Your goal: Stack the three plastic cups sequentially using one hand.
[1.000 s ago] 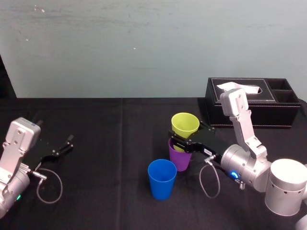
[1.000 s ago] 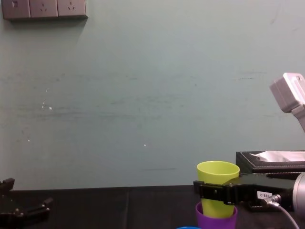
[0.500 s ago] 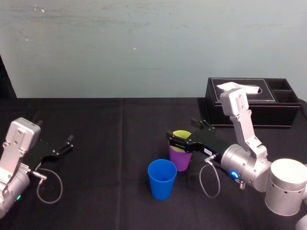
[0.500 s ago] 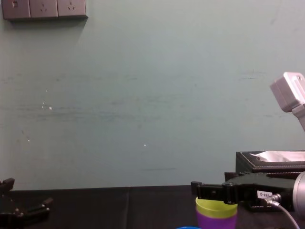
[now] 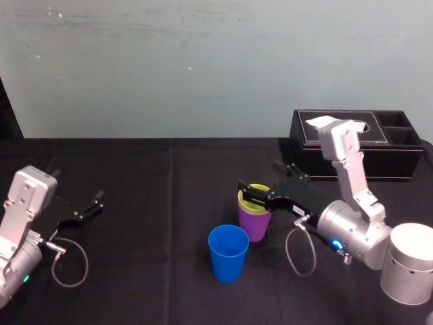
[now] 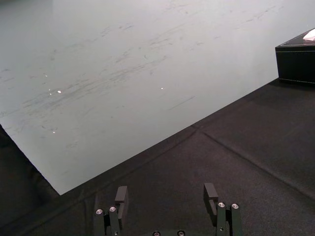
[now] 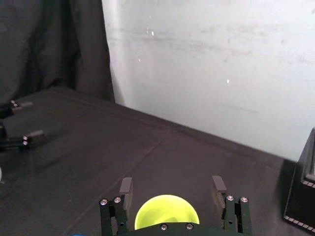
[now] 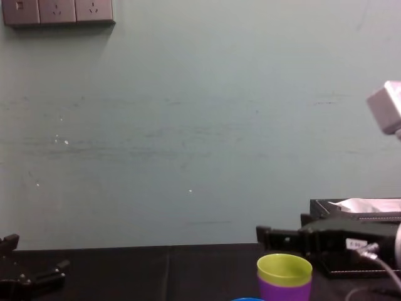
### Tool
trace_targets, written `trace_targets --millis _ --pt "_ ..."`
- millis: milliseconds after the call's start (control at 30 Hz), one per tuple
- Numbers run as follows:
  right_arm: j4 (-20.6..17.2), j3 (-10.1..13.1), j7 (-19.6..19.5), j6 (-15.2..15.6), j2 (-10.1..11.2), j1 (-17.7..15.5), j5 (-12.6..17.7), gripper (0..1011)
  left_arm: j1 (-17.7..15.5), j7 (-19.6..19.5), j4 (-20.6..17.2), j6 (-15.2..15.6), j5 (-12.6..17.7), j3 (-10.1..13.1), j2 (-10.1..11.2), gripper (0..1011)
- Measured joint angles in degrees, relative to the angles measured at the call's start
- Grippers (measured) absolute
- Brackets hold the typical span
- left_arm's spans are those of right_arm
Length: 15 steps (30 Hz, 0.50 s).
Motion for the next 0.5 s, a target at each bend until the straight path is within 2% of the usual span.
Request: trace_targets --millis 100,167,300,333,500 --pt "-2.55 0.39 0.0 -0.38 1.03 -1.3 -0.1 1002 0.0 0.0 0.0 0.0 0.0 0.0 0.0 1000" --pt "-7.01 1.12 -0.16 -0.54 2.84 -3.94 -0.52 1002 0.0 0.0 0.0 0.0 0.0 0.0 0.0 1000" --pt "-11.36 2.16 -0.25 -0.11 4.81 -7.29 -0.45 1002 0.0 0.0 0.0 0.0 0.0 0.0 0.0 1000" --pt "-13.19 2.76 -0.2 0.07 5.8 -9.02 -0.2 1002 0.0 0.0 0.0 0.0 0.0 0.0 0.0 1000" --pt "-17.6 4.75 0.79 0.04 9.05 -14.97 1.42 1000 0.0 0.0 0.0 0.0 0.0 0.0 0.0 1000"
